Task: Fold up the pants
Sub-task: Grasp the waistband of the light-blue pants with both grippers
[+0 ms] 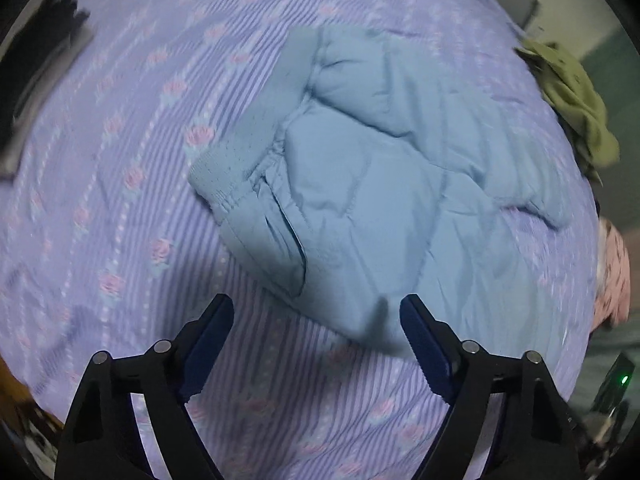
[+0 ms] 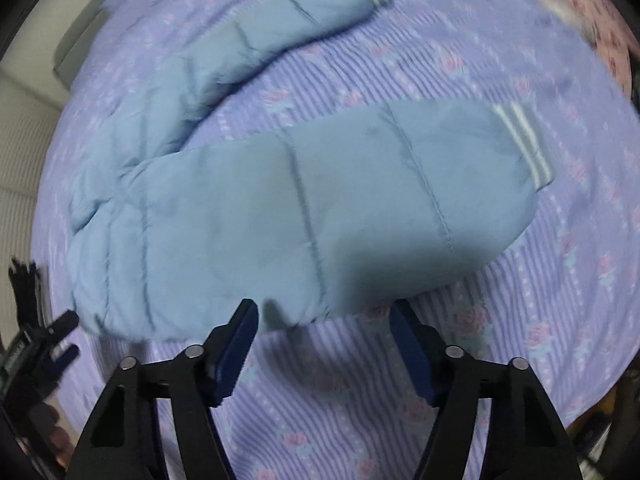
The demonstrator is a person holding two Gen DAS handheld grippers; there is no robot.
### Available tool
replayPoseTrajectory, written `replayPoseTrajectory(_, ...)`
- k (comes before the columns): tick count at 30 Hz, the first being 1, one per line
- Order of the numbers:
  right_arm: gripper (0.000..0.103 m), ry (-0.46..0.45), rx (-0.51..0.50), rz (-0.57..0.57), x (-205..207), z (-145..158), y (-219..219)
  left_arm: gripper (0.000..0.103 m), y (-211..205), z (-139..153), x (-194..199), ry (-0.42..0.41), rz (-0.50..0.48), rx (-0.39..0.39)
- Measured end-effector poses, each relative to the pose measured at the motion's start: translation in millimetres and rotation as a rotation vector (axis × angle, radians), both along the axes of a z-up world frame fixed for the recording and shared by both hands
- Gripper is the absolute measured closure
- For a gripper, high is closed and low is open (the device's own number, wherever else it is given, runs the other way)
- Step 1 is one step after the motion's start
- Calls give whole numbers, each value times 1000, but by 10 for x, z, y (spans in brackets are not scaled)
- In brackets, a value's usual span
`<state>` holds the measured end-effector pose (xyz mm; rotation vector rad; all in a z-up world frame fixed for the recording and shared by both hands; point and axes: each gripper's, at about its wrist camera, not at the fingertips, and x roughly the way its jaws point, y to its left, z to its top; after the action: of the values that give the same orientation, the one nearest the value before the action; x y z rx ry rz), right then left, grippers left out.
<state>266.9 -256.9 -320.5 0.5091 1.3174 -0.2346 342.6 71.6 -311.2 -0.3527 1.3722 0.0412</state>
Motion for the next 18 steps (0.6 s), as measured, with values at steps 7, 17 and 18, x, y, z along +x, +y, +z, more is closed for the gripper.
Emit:
replayPoseTrajectory(7, 38, 54, 63, -47, 146, -237, -93, 39, -77, -309, 102, 104, -21, -34)
replayPoseTrajectory(17, 91, -60, 24, 17, 113, 477, -35, 91, -124, 378, -77, -68, -87, -37)
replayPoseTrajectory(18, 92, -92, 13, 21, 123, 618, -32, 91, -104, 481, -40, -87, -84, -40)
